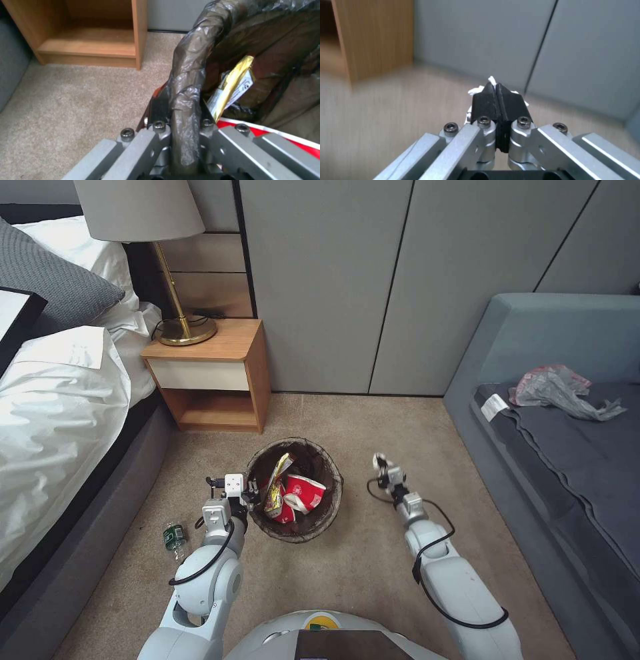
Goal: Pick up the trash bin, then pick up the garbage from the floor and place it into the trash bin.
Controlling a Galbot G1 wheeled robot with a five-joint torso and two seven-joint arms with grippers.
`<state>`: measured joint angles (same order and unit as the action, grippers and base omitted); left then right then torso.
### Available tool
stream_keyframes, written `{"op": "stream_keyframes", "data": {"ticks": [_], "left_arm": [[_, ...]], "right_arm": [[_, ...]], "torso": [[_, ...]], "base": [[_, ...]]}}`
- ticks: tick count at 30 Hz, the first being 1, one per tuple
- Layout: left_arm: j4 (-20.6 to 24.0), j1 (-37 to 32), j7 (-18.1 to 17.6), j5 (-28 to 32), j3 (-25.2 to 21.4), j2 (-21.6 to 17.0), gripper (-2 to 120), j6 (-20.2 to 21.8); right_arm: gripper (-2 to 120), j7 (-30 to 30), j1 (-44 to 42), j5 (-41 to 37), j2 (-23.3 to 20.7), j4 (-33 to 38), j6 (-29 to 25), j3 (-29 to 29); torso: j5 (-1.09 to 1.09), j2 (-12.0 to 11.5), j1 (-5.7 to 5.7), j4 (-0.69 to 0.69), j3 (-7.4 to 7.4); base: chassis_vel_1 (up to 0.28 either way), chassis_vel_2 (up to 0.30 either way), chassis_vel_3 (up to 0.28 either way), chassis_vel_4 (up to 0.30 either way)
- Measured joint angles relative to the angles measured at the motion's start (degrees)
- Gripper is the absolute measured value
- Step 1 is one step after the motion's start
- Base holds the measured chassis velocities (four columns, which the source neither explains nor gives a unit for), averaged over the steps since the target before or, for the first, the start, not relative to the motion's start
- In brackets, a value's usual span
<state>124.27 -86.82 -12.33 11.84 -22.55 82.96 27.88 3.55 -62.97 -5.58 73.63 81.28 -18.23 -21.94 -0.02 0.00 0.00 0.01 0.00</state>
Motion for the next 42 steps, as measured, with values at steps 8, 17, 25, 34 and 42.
{"op": "stream_keyframes", "data": {"ticks": [8,17,25,34,42], "left_arm": [[-0.2,-0.3,0.0,0.0,0.3,-0.2,0,0.0],[-0.5,-0.4,0.1,0.6,1.6,-0.3,0,0.5],[-0.5,-0.4,0.1,0.6,2.0,-0.1,0,0.7],[-0.3,-0.3,0.1,0.8,1.9,0.0,0,0.7],[-0.1,-0.2,0.0,0.9,1.8,0.0,0,0.7]], "right_arm": [[0,9.5,0.0,-9.0,-1.9,23.7,-4.2,-1.0],[0,19.3,-3.4,-17.1,-6.8,34.7,-4.1,10.2],[0,18.2,-3.3,-12.2,-9.3,30.2,-3.8,20.9],[0,17.7,-3.8,-9.1,-7.7,24.1,-5.3,23.6],[0,17.4,-4.4,-8.1,-7.5,21.1,-6.0,23.1]], "torso": [[0.0,0.0,0.0,0.0,0.0],[0.01,0.0,0.0,-0.02,0.0],[0.02,0.0,0.0,0.0,0.0],[0.02,0.0,0.0,-0.01,0.0],[0.02,0.0,0.0,-0.01,0.0]], "base": [[0.0,0.0,0.0,0.0],[0.0,0.0,0.0,0.0],[0.0,0.0,0.0,0.0],[0.0,0.0,0.0,0.0],[0.0,0.0,0.0,0.0]]}}
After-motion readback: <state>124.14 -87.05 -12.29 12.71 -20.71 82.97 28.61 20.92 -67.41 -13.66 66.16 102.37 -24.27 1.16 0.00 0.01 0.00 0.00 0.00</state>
